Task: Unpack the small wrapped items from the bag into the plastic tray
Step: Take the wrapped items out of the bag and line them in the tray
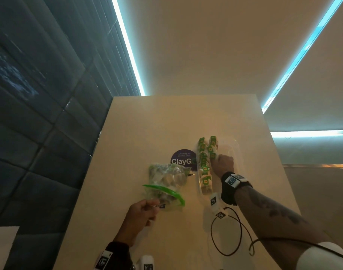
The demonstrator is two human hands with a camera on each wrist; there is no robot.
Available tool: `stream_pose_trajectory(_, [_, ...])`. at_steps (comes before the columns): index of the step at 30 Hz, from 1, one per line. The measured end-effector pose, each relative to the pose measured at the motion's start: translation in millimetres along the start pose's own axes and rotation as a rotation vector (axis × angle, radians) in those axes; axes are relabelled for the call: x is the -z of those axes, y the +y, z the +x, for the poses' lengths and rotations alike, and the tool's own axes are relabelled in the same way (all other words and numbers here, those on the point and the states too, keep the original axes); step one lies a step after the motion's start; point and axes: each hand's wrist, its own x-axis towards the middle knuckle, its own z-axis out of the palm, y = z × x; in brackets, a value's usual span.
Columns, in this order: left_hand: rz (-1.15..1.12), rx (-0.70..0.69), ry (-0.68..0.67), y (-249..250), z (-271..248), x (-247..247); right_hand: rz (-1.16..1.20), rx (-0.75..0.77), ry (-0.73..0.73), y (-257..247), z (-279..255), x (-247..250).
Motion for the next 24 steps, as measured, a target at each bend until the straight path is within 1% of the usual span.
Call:
stream_pose_trajectory(2, [-0.005,0.001,-0.002,-1,-1,1,-0.011,-0.016,-0.006,-3,-8,3])
stream_pose_trajectory(5, [-0.007,-0.005,-0.003,-3,-1,3,-0.029,0.014,-0.023,1,-9,3])
stream_pose_trajectory(8, [0.000,-0.012,0.003,-3,-3,3,-0.007,0.026,0.009,1,-11,5])
stream_pose_trajectory(11, [0.079,-0.040,0.017,-1,-6,2,-0.002,0.009,0.032,0,-15,9])
stream_pose_trajectory(14, [0.258,-0.139,0.051,2,0,-3,0.026,0.018,0.052,-1,-24,17])
stream_pose_trajectory(16, [0.407,-0.252,0.080,6,8,-9,0.103,0.062,0.120,-7,-35,24])
stream_pose_trajectory(17, [0.470,-0.316,0.102,8,12,-13,0.157,0.104,0.172,-13,-45,28])
stream_pose_trajectory(19, [0.597,-0.426,0.132,10,20,-23,0.252,0.258,0.244,-26,-68,32])
stream_pose_trajectory(20, [0.652,-0.460,0.138,8,25,-29,0.285,0.353,0.219,-32,-83,32])
stream_pose_trajectory(21, [0.697,-0.472,0.146,6,29,-34,0.299,0.447,0.145,-38,-99,32])
stream_pose_trajectory(23, [0.746,-0.414,0.168,3,35,-43,0.271,0.599,-0.081,-44,-130,28])
stream_pose_trajectory(24, [0.769,-0.367,0.172,3,37,-47,0.220,0.646,-0.199,-44,-141,24])
